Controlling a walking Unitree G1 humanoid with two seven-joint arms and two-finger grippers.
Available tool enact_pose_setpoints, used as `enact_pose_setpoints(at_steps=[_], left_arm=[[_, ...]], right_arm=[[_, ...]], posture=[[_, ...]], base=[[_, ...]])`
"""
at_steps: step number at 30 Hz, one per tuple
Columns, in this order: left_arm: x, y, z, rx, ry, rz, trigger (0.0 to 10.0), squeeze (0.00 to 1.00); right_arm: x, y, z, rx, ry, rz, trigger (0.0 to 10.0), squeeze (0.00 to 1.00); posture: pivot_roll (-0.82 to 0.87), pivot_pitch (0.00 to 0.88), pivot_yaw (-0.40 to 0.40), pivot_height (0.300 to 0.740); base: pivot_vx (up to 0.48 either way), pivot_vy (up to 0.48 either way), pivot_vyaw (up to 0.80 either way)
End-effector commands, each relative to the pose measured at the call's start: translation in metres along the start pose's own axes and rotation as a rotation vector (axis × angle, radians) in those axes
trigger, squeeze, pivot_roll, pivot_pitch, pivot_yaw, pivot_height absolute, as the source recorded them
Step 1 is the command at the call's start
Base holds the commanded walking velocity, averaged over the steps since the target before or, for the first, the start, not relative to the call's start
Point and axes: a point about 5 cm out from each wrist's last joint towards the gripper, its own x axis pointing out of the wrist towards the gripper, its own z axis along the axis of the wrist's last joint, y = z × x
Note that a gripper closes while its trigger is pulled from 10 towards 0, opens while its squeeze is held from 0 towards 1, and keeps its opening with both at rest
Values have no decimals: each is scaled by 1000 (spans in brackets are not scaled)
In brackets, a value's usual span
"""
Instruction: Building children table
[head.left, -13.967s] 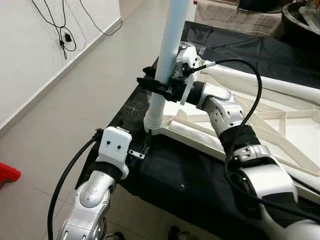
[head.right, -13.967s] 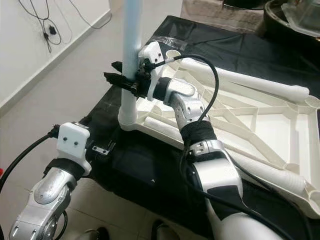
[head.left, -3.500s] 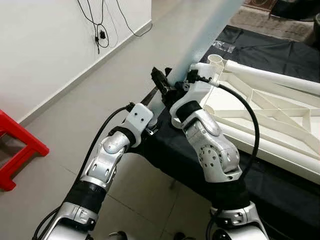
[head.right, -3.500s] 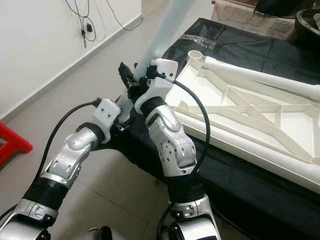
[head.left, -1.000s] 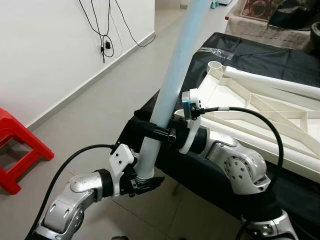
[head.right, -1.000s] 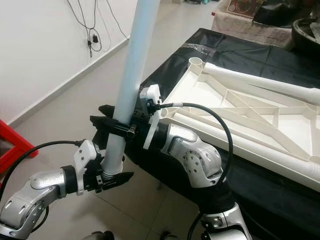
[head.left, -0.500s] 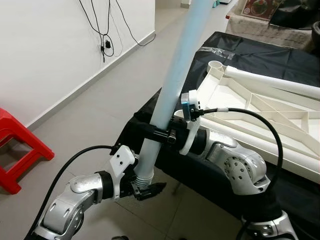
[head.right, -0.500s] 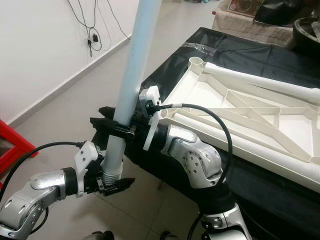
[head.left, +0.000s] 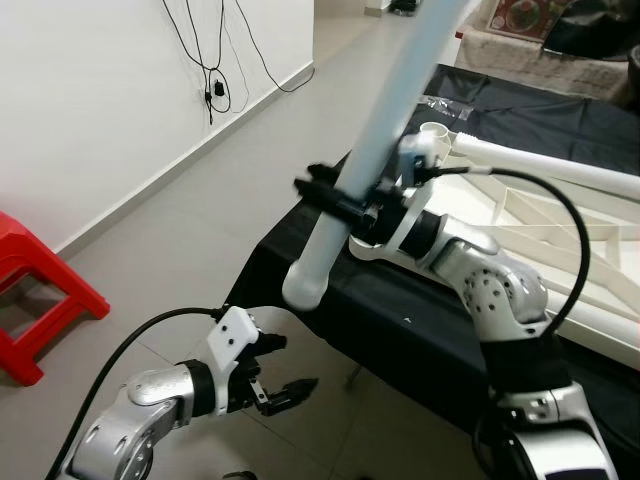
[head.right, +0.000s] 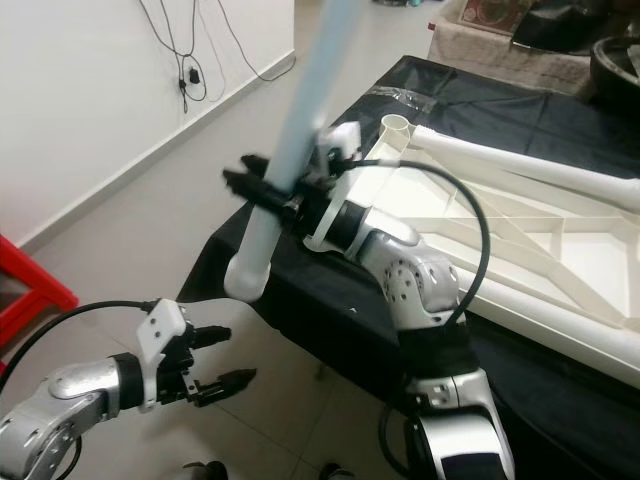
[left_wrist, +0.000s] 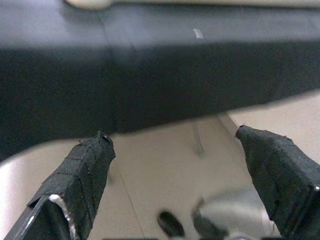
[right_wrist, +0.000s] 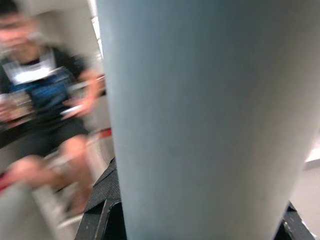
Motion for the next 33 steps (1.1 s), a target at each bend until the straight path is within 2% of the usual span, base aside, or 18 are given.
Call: enact_pose_setpoints(at_steps=[1,2,3,4,5,6,8,9,10,15,18,22,24,29,33], left_arm=[[-1,1,1,13,-18,61,10000,0],[-1,1,1,13,-18,61,10000,0],[2,1,6,16,-62,114,10000,0],[2,1,6,16,-62,114,10000,0],[6,0,14,11,-113,154,10000,0],[6,0,14,11,-113,154,10000,0],[12,-6,26,4,-184,200,10000,0],[12,-6,26,4,-184,200,10000,0],[14,-13,32,2,-210,200,10000,0],[13,-18,37,10,-219,197,10000,0],[11,-21,39,11,-224,195,10000,0],[9,-27,44,11,-235,199,10000,0],[9,-27,44,11,-235,199,10000,0],[9,-34,45,-15,-248,209,10000,0],[9,-34,44,-14,-244,217,10000,0]], right_arm=[[2,-11,7,-39,-53,-89,0,0],[2,-11,7,-39,-53,-89,0,0],[4,-19,13,-66,-87,-171,0,0],[4,-19,13,-66,-87,-171,0,0],[8,-27,18,-82,-125,-246,0,0],[8,-27,18,-82,-125,-246,0,0],[16,-37,22,-100,-158,-329,0,0],[16,-37,22,-100,-158,-329,0,0],[20,-43,23,-121,-160,-375,0,0],[22,-50,25,-154,-158,-434,0,0],[24,-52,25,-162,-155,-435,0,0],[28,-53,27,-157,-138,-347,0,0],[28,-53,27,-157,-138,-347,0,0],[25,-57,37,-192,-89,-216,0,0],[24,-57,37,-204,-54,-153,0,0]], posture=[[72,176,-29,740],[72,176,-29,740],[71,182,-31,740],[71,182,-31,740],[71,189,-36,740],[71,189,-36,740],[71,207,-46,740],[71,207,-46,740],[77,219,-52,740],[93,251,-61,740],[97,262,-63,740],[100,283,-67,740],[100,283,-67,740],[89,293,-71,740],[93,290,-72,740]], base=[[0,0,0],[0,0,0],[0,0,0],[0,0,0],[0,0,0],[0,0,0],[0,0,0],[0,0,0],[0,0,0],[0,0,0],[0,0,0],[0,0,0],[0,0,0],[0,0,0],[0,0,0]])
